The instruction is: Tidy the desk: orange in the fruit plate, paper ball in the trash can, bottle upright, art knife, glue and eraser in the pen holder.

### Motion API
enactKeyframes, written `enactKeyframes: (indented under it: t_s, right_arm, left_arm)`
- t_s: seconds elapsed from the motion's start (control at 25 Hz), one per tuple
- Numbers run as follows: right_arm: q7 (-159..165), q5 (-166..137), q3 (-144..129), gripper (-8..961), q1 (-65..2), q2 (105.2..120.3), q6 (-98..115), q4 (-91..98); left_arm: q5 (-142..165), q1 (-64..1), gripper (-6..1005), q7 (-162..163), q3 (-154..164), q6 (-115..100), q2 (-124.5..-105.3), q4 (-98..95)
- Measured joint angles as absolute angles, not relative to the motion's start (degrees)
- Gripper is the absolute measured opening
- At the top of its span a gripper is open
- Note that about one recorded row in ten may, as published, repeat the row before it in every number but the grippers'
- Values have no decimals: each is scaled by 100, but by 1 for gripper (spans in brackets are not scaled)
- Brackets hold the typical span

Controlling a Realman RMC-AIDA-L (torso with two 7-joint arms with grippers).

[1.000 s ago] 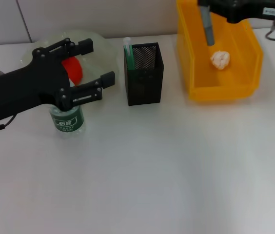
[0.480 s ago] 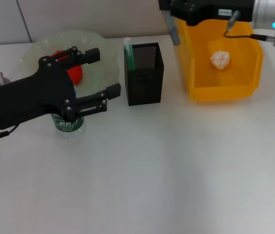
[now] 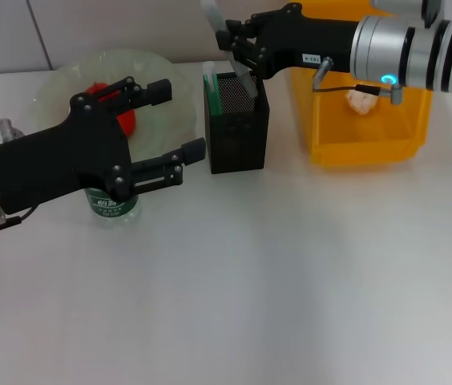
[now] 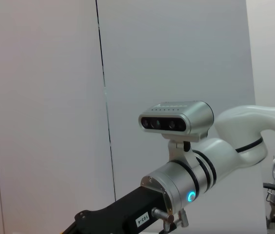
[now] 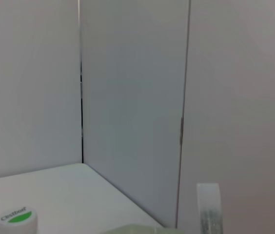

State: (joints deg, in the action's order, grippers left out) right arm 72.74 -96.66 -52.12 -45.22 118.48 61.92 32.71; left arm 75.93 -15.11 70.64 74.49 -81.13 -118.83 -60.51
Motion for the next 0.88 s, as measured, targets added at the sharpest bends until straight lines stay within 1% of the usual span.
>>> enactKeyframes:
  t_s: [0.88]
  right_arm:
    - [6609,-9193,-5234,136,-4526,11887,5915,2846]
  left_arm:
    - [7587,-1503,805,6991,7528,-8112,-11883,-6047]
